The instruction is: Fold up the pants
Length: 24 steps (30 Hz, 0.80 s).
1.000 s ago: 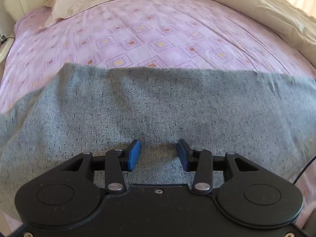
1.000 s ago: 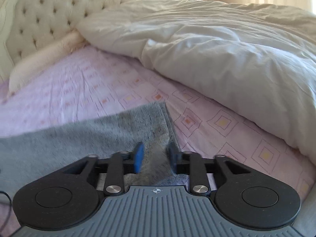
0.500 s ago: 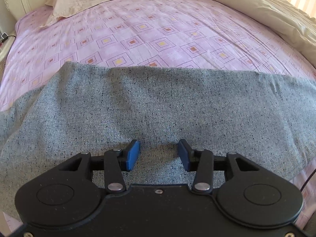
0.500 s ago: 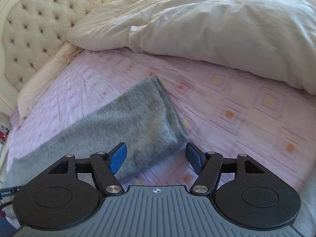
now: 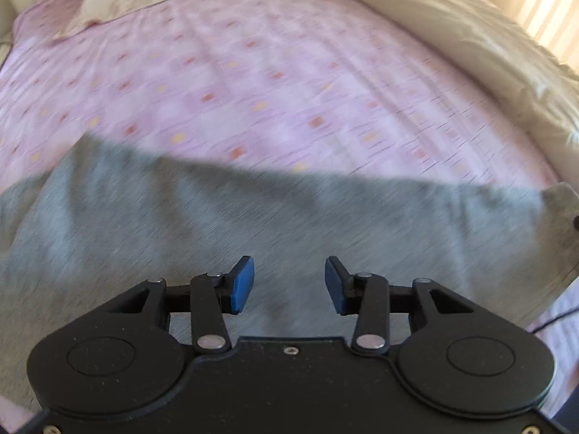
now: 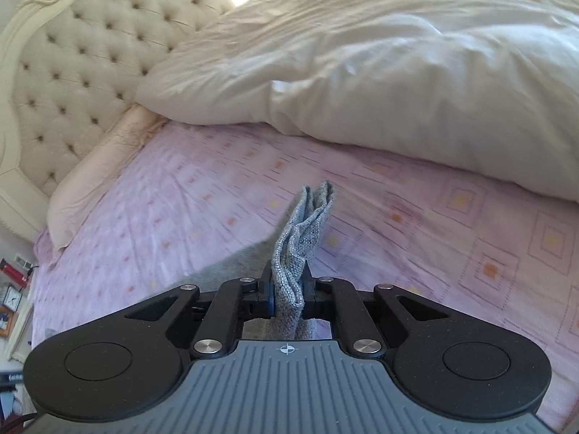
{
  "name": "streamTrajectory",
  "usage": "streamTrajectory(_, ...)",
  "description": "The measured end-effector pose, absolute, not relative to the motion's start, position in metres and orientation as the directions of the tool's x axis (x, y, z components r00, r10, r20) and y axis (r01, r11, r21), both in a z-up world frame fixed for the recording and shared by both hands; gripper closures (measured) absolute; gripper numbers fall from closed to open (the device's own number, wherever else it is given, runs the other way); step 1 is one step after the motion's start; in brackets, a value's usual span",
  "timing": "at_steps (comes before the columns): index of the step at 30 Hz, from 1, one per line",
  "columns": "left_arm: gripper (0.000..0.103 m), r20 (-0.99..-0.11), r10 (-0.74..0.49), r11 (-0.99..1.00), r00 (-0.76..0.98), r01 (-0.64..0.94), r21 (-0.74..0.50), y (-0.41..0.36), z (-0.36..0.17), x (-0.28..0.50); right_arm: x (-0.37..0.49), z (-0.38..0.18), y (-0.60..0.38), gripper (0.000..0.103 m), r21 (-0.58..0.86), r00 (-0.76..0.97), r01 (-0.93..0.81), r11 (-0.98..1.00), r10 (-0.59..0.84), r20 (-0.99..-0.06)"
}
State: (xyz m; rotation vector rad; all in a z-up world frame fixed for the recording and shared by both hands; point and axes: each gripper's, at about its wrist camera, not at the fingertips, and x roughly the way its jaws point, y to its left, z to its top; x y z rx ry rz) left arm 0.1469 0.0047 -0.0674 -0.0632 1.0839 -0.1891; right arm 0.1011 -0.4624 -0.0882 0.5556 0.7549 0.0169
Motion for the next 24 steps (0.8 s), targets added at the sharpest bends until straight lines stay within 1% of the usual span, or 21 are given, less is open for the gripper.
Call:
streamTrajectory(4,0.053,-0.861,-0.241,0.966,0.447,0.193,-0.170,-0.038,-0.059,0.167,0.101,-0.071,-0.462,0.092,0.491,0.746,0.128,0.862,0.242,-0.620)
streamTrajectory(7,0.053,-0.864,-0.268,0.955,0.427,0.238,-0.179,-0.072,-0.063,0.180,0.101,-0.059,-0.457,0.092,0.485,0.751,0.090,0.870,0.261,-0.607)
streamTrajectory(9,0.053,-0.874,-0.270,0.952,0.405,0.247,-0.179,-0.089,-0.071,0.190,0.101,-0.054,-0.453,0.092,0.485,0.754,0.066,0.872,0.275,-0.597)
streamTrajectory(12,0.053,-0.897,-0.232,0.965,0.377,0.208,-0.162,-0.106,-0.089,0.207,0.099,-0.046,-0.449,0.092,0.485,0.761,0.032,0.874,0.293,-0.579)
streamTrajectory(14,0.054,-0.901,-0.205,0.973,0.383,0.184,-0.143,-0.111,-0.097,0.215,0.098,-0.042,-0.447,0.092,0.479,0.763,0.015,0.878,0.300,-0.572)
streamTrajectory(16,0.054,-0.899,-0.178,0.974,0.400,0.203,-0.103,-0.120,-0.098,0.219,0.097,-0.040,-0.444,0.092,0.477,0.763,0.001,0.879,0.308,-0.569)
streamTrajectory(18,0.054,-0.904,-0.170,0.974,0.392,0.204,-0.095,-0.123,-0.096,0.221,0.098,-0.038,-0.443,0.092,0.477,0.762,-0.005,0.879,0.312,-0.567)
streamTrajectory(21,0.054,-0.899,-0.213,0.970,0.383,0.190,-0.150,-0.115,-0.084,0.216,0.097,-0.036,-0.443,0.092,0.479,0.763,-0.009,0.878,0.316,-0.565)
streamTrajectory(24,0.054,-0.895,-0.256,0.959,0.365,0.216,-0.186,-0.107,-0.075,0.193,0.097,-0.032,-0.441,0.092,0.481,0.762,-0.016,0.876,0.322,-0.562)
